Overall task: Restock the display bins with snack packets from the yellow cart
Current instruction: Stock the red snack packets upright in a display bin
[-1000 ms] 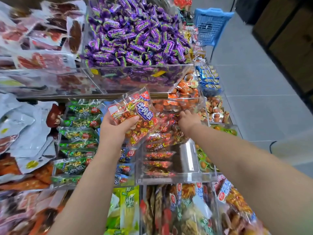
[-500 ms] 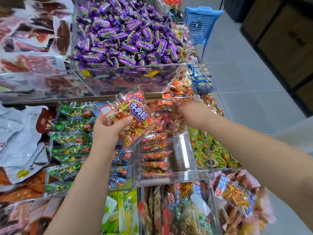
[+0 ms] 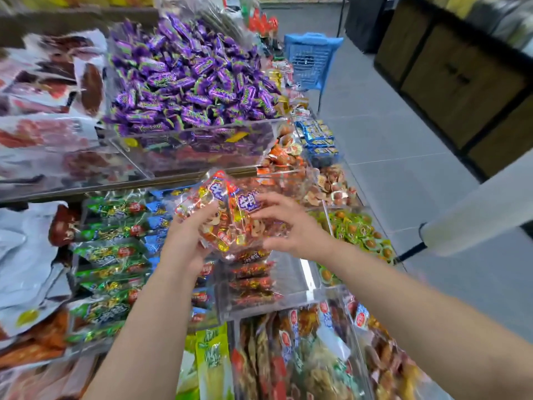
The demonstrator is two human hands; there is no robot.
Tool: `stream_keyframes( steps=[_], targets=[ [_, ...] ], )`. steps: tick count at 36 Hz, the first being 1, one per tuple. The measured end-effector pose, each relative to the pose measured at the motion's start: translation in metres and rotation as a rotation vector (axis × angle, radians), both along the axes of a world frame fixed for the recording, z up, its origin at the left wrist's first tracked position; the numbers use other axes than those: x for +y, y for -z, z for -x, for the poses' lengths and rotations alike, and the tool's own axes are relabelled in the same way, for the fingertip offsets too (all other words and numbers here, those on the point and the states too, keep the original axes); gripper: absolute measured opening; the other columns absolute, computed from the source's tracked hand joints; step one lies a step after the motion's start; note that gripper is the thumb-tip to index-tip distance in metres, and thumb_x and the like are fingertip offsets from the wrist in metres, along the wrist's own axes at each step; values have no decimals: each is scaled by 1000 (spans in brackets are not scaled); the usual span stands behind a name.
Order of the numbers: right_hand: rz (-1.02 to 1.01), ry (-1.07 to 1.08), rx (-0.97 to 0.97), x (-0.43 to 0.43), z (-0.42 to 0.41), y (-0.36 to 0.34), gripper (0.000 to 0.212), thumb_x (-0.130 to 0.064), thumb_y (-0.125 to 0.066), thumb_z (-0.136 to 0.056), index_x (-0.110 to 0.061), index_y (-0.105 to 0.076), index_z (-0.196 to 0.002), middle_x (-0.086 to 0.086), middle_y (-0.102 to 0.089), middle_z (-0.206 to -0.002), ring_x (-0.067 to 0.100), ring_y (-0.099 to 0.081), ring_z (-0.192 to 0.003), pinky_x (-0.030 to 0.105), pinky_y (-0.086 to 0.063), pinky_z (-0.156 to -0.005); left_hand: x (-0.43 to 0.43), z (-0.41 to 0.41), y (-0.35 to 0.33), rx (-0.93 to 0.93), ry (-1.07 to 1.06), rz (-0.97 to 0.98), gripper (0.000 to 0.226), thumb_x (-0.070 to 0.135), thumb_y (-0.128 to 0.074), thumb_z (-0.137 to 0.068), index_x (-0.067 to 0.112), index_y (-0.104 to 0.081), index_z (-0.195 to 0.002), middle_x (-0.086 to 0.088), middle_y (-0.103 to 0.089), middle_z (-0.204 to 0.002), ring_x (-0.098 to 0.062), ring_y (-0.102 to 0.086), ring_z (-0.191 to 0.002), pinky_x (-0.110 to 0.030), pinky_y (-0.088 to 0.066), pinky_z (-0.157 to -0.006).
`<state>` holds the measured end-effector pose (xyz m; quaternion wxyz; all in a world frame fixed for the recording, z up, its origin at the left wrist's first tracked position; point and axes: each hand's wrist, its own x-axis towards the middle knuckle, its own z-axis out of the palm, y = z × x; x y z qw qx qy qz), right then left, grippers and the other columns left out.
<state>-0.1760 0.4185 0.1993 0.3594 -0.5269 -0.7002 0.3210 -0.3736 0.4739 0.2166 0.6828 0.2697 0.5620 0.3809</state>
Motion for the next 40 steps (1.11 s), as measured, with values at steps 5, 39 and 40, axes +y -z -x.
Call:
stream_keyframes(
  steps=[5,39,40],
  targets=[
    [123,93,47,4,2,-4,54,-27,-76,-77,-37,-45,-120,-8,-32,-141,11,-36,-124,39,-27,-113,2,2,-3,18,143,-46,54,21,-75,-73,5,-60,-122,-12,-73,-103,-28,-72,-90,-39,-60,-64],
    [276,-44,-1390,83,-36,118,55,-15,-51,-85,-12,-30,-136,14,-32,-134,33,-31,-124,47,-27,-106,16,11,24,352,125,-127,46,33,-86,-65,26,-59,-101,-3,-73,-99,-27,-70,-90,-54,-54,-85],
    [246,-43,-1401,83,-38,118,56,-16,-51,-85,-14,-28,-135,13,-30,-134,33,-30,-124,48,-25,-106,16,11,24,352,126,-125,47,32,-86,-65,26,-59,-102,-2,-73,-99,-26,-70,-90,-53,-55,-85]
  ],
)
